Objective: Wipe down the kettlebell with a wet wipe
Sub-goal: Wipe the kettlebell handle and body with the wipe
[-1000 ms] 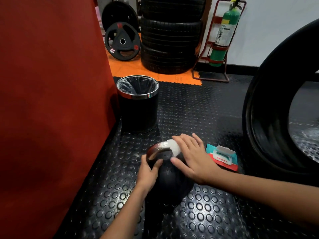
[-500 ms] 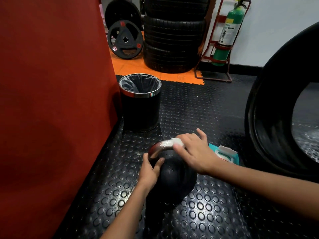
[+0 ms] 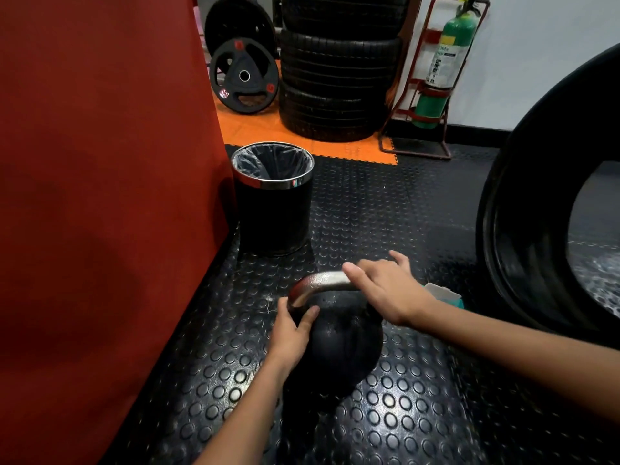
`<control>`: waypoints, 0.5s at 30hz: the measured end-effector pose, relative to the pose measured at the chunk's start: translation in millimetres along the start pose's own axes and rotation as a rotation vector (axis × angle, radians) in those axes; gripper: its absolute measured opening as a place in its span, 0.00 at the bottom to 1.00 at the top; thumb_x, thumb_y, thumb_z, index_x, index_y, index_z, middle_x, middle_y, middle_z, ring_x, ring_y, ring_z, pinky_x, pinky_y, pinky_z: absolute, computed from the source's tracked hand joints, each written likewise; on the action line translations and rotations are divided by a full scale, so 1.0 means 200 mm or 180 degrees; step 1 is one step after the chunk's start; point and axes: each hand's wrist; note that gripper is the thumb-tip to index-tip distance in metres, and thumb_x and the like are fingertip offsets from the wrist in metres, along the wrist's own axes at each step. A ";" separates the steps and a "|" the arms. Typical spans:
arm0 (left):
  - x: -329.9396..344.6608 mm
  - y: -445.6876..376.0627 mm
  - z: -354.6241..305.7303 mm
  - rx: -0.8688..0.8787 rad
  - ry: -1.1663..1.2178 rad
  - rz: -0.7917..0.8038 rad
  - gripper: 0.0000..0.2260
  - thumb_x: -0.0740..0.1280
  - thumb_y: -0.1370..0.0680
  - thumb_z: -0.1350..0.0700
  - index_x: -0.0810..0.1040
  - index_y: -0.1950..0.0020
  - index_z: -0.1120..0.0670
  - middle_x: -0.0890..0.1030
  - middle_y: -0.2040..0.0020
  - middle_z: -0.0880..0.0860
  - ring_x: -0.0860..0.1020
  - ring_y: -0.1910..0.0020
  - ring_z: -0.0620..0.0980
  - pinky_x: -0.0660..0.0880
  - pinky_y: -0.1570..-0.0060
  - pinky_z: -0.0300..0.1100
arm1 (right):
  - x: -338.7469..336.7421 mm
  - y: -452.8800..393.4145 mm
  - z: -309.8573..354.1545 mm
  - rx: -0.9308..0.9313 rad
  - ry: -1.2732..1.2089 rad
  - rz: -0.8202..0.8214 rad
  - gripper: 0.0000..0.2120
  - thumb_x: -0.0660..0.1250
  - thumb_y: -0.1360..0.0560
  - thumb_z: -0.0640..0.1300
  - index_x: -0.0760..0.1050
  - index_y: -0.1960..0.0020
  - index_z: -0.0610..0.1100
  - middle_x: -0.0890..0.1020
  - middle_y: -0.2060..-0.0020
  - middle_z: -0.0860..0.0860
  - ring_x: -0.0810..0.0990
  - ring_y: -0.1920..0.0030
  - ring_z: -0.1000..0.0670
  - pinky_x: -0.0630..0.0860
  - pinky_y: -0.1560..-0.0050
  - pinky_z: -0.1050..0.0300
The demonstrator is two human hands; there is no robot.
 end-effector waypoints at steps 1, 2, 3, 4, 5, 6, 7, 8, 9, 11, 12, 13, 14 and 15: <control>0.00 0.00 0.00 -0.0008 -0.0003 -0.0016 0.13 0.70 0.24 0.47 0.67 0.45 0.41 0.79 0.50 0.42 0.78 0.50 0.45 0.75 0.44 0.46 | 0.02 0.01 0.00 -0.0167 0.0081 -0.0040 0.39 0.33 0.25 0.75 0.76 0.51 0.52 0.80 0.56 0.57 0.76 0.46 0.55 0.49 0.23 0.42; 0.00 0.00 -0.01 -0.0008 -0.0017 -0.0027 0.13 0.70 0.24 0.48 0.67 0.46 0.42 0.79 0.51 0.43 0.78 0.51 0.46 0.75 0.45 0.45 | 0.05 0.04 -0.01 -0.0377 0.0173 -0.0132 0.40 0.35 0.24 0.74 0.76 0.43 0.51 0.80 0.48 0.57 0.75 0.40 0.55 0.48 0.23 0.44; 0.00 0.00 -0.01 -0.0007 -0.0038 -0.0025 0.13 0.70 0.24 0.48 0.67 0.45 0.42 0.78 0.52 0.43 0.78 0.51 0.47 0.75 0.46 0.45 | 0.08 0.07 -0.02 -0.0584 0.0231 -0.0232 0.38 0.38 0.22 0.73 0.73 0.34 0.50 0.78 0.41 0.56 0.71 0.35 0.55 0.48 0.22 0.45; 0.00 0.01 -0.01 -0.0005 -0.0061 -0.0018 0.14 0.70 0.24 0.48 0.67 0.45 0.43 0.78 0.52 0.42 0.77 0.51 0.47 0.74 0.46 0.45 | 0.10 0.11 -0.05 -0.0769 0.0238 -0.0336 0.36 0.42 0.21 0.71 0.68 0.28 0.49 0.75 0.36 0.55 0.68 0.30 0.55 0.48 0.22 0.45; 0.00 0.01 -0.01 -0.0018 -0.0095 -0.0006 0.14 0.70 0.24 0.47 0.66 0.45 0.42 0.78 0.51 0.42 0.78 0.50 0.47 0.75 0.46 0.46 | 0.11 0.14 -0.08 -0.0868 0.0194 -0.0421 0.33 0.45 0.19 0.69 0.64 0.24 0.49 0.72 0.32 0.55 0.65 0.27 0.56 0.49 0.22 0.45; 0.00 0.01 -0.01 -0.0042 -0.0116 0.0008 0.14 0.70 0.24 0.45 0.67 0.45 0.41 0.78 0.51 0.42 0.78 0.50 0.47 0.76 0.45 0.47 | 0.12 0.16 -0.11 -0.0873 0.0113 -0.0477 0.32 0.48 0.19 0.67 0.62 0.23 0.49 0.71 0.30 0.55 0.64 0.26 0.56 0.50 0.22 0.44; -0.01 0.01 -0.01 -0.0075 -0.0128 0.0022 0.14 0.69 0.24 0.44 0.67 0.45 0.41 0.79 0.51 0.43 0.78 0.50 0.48 0.76 0.45 0.49 | 0.12 0.18 -0.14 -0.0806 0.0010 -0.0531 0.31 0.48 0.19 0.66 0.63 0.24 0.49 0.71 0.31 0.56 0.65 0.27 0.56 0.52 0.22 0.43; -0.01 0.01 -0.01 -0.0092 -0.0132 0.0030 0.14 0.69 0.24 0.44 0.67 0.45 0.41 0.79 0.50 0.43 0.79 0.50 0.48 0.77 0.44 0.50 | 0.13 0.18 -0.17 -0.0685 -0.0124 -0.0604 0.31 0.47 0.19 0.67 0.66 0.25 0.50 0.73 0.33 0.57 0.68 0.29 0.57 0.54 0.23 0.42; -0.01 0.01 -0.01 -0.0095 -0.0135 0.0027 0.13 0.69 0.24 0.44 0.67 0.45 0.41 0.79 0.51 0.43 0.78 0.50 0.48 0.76 0.44 0.50 | 0.14 0.17 -0.18 -0.0512 -0.0243 -0.0678 0.31 0.44 0.19 0.69 0.70 0.30 0.51 0.76 0.38 0.59 0.71 0.33 0.58 0.55 0.24 0.41; -0.01 0.00 -0.01 -0.0094 -0.0149 0.0017 0.13 0.69 0.23 0.45 0.66 0.45 0.41 0.78 0.51 0.42 0.78 0.50 0.48 0.76 0.43 0.51 | 0.11 0.13 -0.16 -0.0020 -0.0342 -0.0642 0.35 0.38 0.23 0.73 0.76 0.45 0.53 0.79 0.52 0.60 0.75 0.44 0.58 0.56 0.25 0.41; -0.01 0.00 0.00 -0.0091 -0.0132 0.0019 0.13 0.69 0.23 0.45 0.66 0.45 0.41 0.78 0.51 0.42 0.78 0.50 0.48 0.76 0.43 0.51 | 0.09 0.10 -0.14 0.0211 -0.0320 -0.0516 0.37 0.36 0.24 0.74 0.76 0.50 0.52 0.79 0.58 0.58 0.76 0.47 0.56 0.55 0.25 0.42; -0.01 0.00 0.00 -0.0094 -0.0105 0.0021 0.13 0.69 0.23 0.45 0.66 0.45 0.40 0.79 0.50 0.43 0.78 0.50 0.47 0.76 0.43 0.51 | 0.07 0.07 -0.11 0.0364 -0.0302 -0.0401 0.37 0.34 0.25 0.73 0.75 0.54 0.52 0.78 0.61 0.57 0.77 0.49 0.55 0.54 0.25 0.44; -0.01 0.00 -0.01 -0.0083 -0.0075 0.0017 0.13 0.69 0.24 0.45 0.66 0.46 0.39 0.79 0.50 0.43 0.78 0.50 0.47 0.76 0.43 0.51 | 0.05 0.04 -0.07 0.0393 -0.0287 -0.0337 0.37 0.33 0.26 0.72 0.74 0.57 0.51 0.78 0.64 0.56 0.77 0.50 0.54 0.53 0.25 0.45; -0.01 0.00 0.00 -0.0085 -0.0058 0.0011 0.13 0.69 0.24 0.45 0.66 0.46 0.39 0.79 0.50 0.43 0.78 0.50 0.47 0.76 0.43 0.51 | 0.04 0.03 -0.04 0.0328 -0.0284 -0.0298 0.36 0.33 0.25 0.70 0.74 0.58 0.50 0.77 0.64 0.55 0.77 0.51 0.55 0.53 0.25 0.45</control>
Point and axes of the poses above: each hand's wrist, its own y-axis away from the middle knuckle, its own x-axis out of the palm, z = x × y
